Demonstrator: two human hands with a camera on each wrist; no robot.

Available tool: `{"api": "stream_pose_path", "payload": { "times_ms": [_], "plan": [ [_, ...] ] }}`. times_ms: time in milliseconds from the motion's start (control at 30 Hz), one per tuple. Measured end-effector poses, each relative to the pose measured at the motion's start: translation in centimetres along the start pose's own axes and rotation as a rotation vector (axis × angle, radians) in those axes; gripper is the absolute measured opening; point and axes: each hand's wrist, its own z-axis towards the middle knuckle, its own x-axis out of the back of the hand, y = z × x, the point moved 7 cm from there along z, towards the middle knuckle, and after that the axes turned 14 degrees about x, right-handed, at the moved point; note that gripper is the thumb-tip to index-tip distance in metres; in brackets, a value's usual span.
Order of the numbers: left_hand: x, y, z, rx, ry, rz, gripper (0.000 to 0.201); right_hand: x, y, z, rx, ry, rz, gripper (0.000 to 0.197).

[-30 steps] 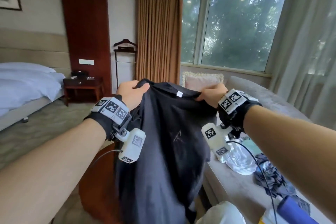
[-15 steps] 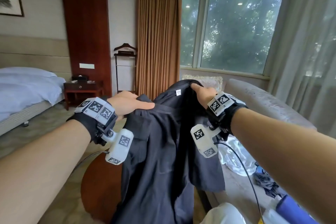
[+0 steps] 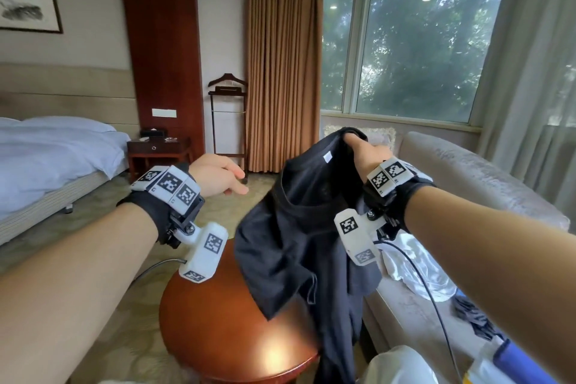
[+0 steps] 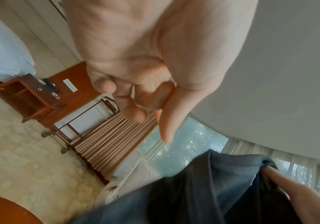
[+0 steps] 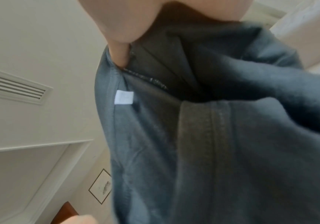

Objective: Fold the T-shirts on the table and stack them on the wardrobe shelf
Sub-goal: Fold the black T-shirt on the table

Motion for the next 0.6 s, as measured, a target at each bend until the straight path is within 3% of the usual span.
{"api": "stream_pose_path", "payload": {
  "times_ms": [100, 233, 300, 367, 467, 500, 600],
  "plan": [
    [0.0, 0.6, -0.5, -0.017, -0.042, -0.007, 0.048, -1.2, -0.1, -0.6, -0.009, -0.048, 0.068, 0.050],
    [-3.8, 1.2, -1.3, -0.028, -0.257, 0.053, 0.115, -2.6, -0.8, -1.0, -0.004, -0.082, 0.101, 0.069],
    [-6.2, 1.3, -1.7, -0.036, -0.312, 0.033, 0.126, -2.9, -1.4, -1.2, 0.004, -0.099, 0.099, 0.075],
    [-7.7, 1.4, -1.7, -0.055, -0.293, -0.001, 0.100, -3.0, -1.8, -1.3, 0.005, -0.097, 0.097, 0.081],
    [-7.6, 1.6, -1.8, -0.029, -0.187, -0.200, 0.019, -2.4, -2.1, -1.3, 0.027, -0.085, 0.021, 0.073],
    [-7.0, 1.5, -1.9, -0.038, -0.127, -0.249, 0.013, -2.0, -2.0, -1.1, 0.031, -0.087, -0.026, 0.069],
    [-4.3, 0.4, -2.0, 0.005, 0.033, -0.401, 0.023, -0.9, -1.1, -1.1, 0.021, -0.114, -0.146, 0.059]
  ]
}}
